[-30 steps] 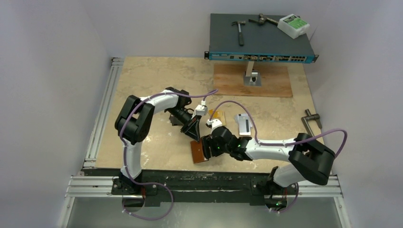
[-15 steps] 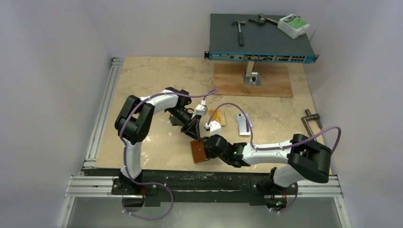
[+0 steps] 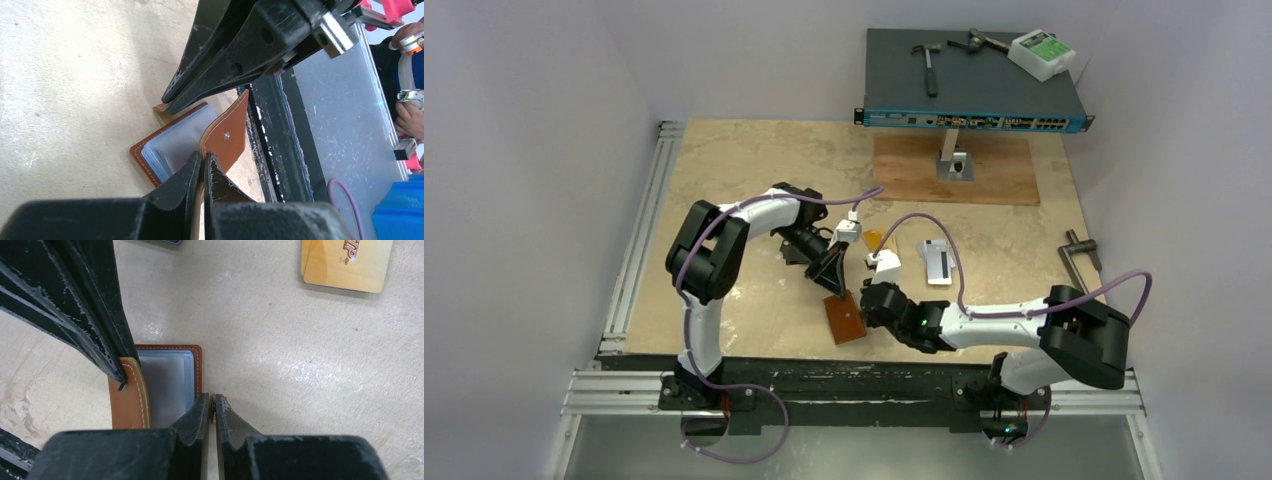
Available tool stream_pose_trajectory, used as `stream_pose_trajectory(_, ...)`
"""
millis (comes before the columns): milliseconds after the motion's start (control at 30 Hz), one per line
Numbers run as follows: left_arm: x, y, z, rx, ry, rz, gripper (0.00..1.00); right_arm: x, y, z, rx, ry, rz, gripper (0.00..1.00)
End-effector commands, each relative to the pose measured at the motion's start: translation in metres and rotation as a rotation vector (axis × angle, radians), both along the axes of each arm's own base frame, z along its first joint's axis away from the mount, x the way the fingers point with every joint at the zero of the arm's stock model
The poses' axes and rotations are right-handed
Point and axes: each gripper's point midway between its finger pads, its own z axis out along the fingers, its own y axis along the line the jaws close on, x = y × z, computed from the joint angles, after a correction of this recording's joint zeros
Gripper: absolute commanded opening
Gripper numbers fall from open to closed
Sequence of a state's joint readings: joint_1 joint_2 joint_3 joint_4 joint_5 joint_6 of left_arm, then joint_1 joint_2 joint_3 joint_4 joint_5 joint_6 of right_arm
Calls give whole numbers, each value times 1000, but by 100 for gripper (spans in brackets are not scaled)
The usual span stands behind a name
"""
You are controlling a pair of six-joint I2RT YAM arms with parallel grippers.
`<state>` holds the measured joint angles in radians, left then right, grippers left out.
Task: Put the credit cards into the card holder
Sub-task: Close the card holder at the center of the board.
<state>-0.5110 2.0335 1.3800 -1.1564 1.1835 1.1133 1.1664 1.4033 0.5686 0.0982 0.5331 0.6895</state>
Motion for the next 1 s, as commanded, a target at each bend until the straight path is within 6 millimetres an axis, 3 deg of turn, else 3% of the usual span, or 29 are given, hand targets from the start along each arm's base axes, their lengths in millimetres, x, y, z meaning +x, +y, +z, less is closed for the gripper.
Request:
stream_pose_trajectory(0, 16, -11, -2, 2, -79, 21, 0, 1, -5, 8, 56, -8, -54, 0)
stream_pose_trajectory(167, 35, -15, -21, 124, -160, 136, 3, -4, -14, 9, 75, 8, -75, 0)
stream_pose_trajectory(400, 50, -19, -29, 214, -215, 222, 31, -12, -28, 6, 100, 31, -94, 0)
stream_pose_trajectory(500, 50, -21, -28, 243, -235, 240, 50, -15, -29, 3, 114, 48, -96, 0)
stream_pose_trajectory(567, 47, -24, -22, 242, -246, 247, 62, -16, -28, 1, 117, 56, -96, 0)
stream_pose_trajectory(667, 51, -24, -7, 245, -267, 284, 99, -18, -29, -2, 119, 68, -104, 0)
stream_pose_trajectory(867, 71, -7, 33, 331, -407, 401, 100, -19, -31, 1, 138, 70, -110, 0)
stream_pose_trajectory(967, 79, 7, 65, 379, -482, 463, 100, -20, -31, 2, 148, 72, -112, 0)
